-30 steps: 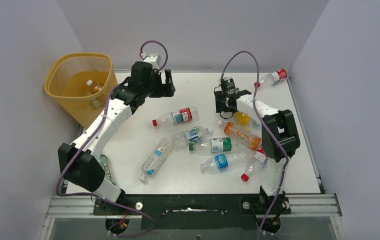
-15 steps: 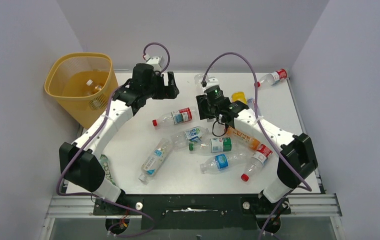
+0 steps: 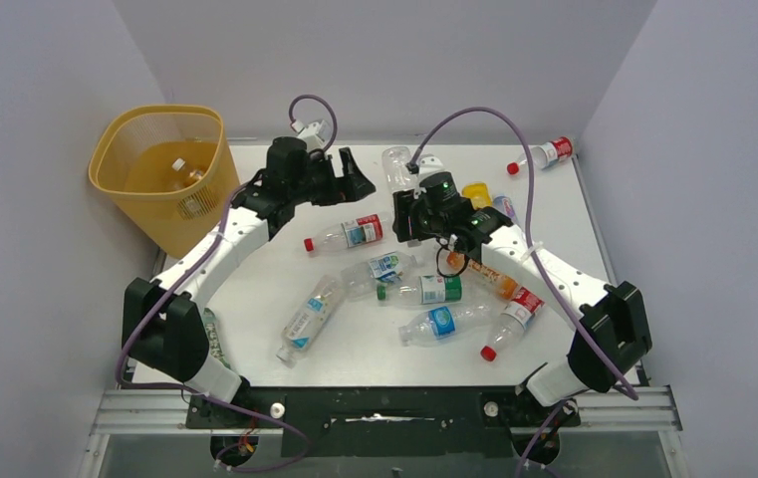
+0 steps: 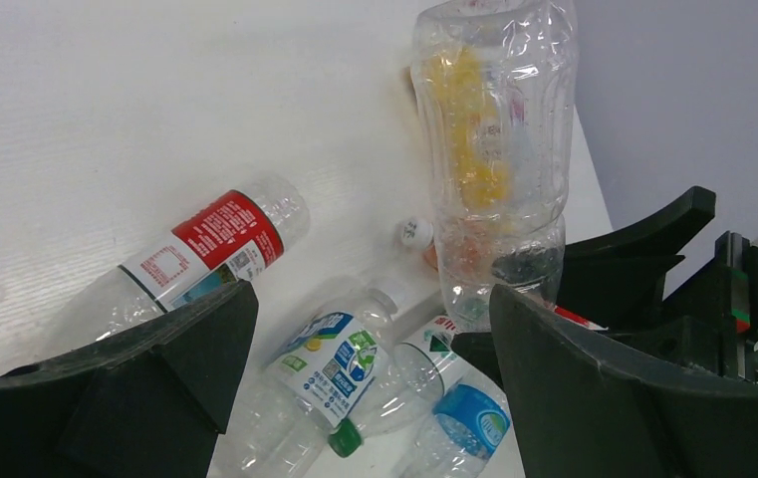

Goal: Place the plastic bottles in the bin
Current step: Pick up the plastic bottle at the center of the board.

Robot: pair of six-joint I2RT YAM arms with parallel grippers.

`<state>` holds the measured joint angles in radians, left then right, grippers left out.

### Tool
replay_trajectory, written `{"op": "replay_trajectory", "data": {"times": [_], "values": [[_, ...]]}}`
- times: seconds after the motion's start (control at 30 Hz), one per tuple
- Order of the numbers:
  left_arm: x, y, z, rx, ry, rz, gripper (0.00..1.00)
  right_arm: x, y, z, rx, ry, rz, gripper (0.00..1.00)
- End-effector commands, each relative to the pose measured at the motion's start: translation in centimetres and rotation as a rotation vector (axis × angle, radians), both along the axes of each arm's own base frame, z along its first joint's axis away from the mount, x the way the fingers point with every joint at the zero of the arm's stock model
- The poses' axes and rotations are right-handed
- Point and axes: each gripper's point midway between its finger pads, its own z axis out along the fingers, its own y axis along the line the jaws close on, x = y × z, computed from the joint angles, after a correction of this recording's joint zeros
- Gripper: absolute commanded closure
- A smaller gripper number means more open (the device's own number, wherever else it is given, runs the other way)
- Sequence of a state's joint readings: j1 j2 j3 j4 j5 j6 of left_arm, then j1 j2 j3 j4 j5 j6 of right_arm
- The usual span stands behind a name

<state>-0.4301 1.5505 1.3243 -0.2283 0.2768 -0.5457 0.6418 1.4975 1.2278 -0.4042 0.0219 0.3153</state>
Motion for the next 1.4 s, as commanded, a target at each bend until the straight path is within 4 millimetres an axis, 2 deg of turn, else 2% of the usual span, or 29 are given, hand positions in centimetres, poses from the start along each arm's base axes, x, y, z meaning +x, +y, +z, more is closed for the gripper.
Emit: {"op": "replay_trajectory", "data": {"times": [0.0,0.1,0.4,0.67,0.9,1.0,1.23,1.37], "values": [[0.2,-1.6,3.3,-0.144,-0.079,-0.047,0.12,0.3,1.5,2.5,0.093,-0.048,0.041,0.59],[0.1,-2.2,3.1,-0.177,-0.065,-0.067,0.12,-0.1,2.5,3.0,0.122,-0.048,0.085,0.59],[-0.1,-2.6,3.6,-0.213,-0.073,-0.077,0.11,-0.9,5.2,3.0,0.111,-0.029,0.153,0.59],[-0.3,-2.8,2.5,-0.207,-0.058,-0.066,0.11,-2.6,8.2,3.6,0.107,-0.046,0.215,0.6],[-0.2,-2.6,1.9,-0.184,-0.053,-0.05,0.12,-3.3,8.8,3.8,0.106,-0.054,0.227,0.6],[-0.2,-2.6,1.6,-0.18,-0.048,-0.048,0.18,-3.6,9.0,4.0,0.11,-0.057,0.238,0.6],[-0.2,-2.7,1.2,-0.173,-0.043,-0.051,0.4,-4.0,9.3,3.7,0.114,-0.052,0.254,0.6],[-0.3,-2.7,0.9,-0.164,-0.045,-0.047,0.46,-4.2,9.5,3.7,0.116,-0.049,0.262,0.6]]}}
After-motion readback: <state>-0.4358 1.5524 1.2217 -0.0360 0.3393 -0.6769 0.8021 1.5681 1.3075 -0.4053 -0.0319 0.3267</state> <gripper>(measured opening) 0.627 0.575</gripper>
